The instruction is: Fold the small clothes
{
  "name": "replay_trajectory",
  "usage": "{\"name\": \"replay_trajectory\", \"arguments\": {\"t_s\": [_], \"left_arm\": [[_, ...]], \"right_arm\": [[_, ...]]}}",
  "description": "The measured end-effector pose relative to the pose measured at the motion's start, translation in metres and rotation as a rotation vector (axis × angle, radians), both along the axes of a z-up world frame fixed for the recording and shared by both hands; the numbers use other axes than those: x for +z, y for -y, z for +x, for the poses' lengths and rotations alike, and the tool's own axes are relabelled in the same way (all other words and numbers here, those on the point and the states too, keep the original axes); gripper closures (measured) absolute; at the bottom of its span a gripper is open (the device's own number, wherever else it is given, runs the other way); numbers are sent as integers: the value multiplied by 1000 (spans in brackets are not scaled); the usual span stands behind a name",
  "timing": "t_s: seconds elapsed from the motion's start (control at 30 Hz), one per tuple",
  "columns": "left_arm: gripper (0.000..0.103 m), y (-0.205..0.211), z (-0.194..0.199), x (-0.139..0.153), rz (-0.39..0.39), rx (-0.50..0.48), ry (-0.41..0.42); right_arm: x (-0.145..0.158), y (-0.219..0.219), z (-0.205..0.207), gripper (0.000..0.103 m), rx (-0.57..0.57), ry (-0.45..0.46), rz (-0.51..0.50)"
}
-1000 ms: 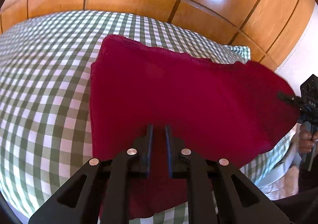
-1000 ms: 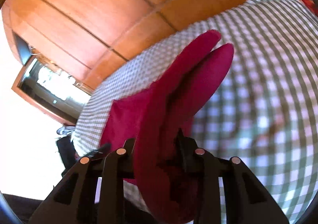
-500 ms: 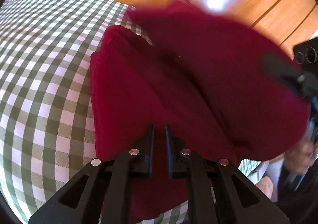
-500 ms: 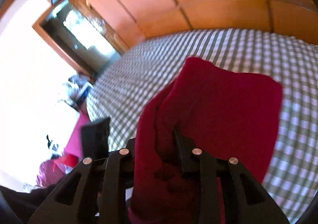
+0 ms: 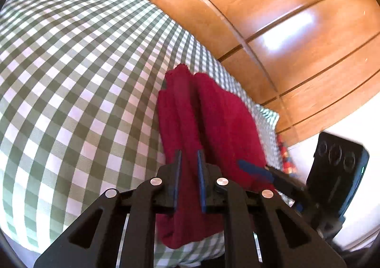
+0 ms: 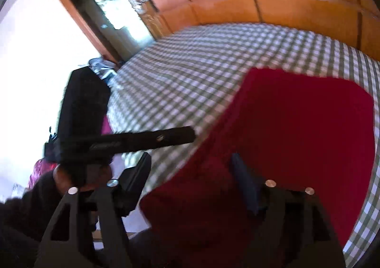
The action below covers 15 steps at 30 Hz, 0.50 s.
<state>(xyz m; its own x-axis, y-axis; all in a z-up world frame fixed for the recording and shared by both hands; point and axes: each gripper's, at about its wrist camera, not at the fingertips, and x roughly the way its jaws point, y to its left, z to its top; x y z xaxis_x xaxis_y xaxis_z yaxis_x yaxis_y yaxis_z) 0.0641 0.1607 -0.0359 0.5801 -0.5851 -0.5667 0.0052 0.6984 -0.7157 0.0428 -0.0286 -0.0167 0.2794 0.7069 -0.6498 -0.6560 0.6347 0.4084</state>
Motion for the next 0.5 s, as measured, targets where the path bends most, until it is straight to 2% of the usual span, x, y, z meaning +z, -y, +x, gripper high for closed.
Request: {"name": "replay_trajectory", "arguments": {"t_s": [0.1, 0.17, 0.2, 0.3, 0.4, 0.5], "left_arm": [[91, 0, 2, 9, -39, -21, 6], [69, 3, 1, 14, -61, -39, 8], [67, 4, 0, 17, -87, -53, 9], [67, 12, -4, 29, -104, -90, 35], [67, 25, 0, 33, -102, -134, 26], [67, 41, 9, 28, -83, -174, -11]], "right_arm": [[11, 28, -19, 27, -7, 23, 74], [16, 53, -32, 24, -41, 49, 96], [13, 71, -38, 24, -80, 59, 82], [-3, 108, -54, 24, -173, 80, -24], [-30, 136, -68, 24, -242, 46, -116], [-54, 139, -70, 24, -293, 9, -150]]}}
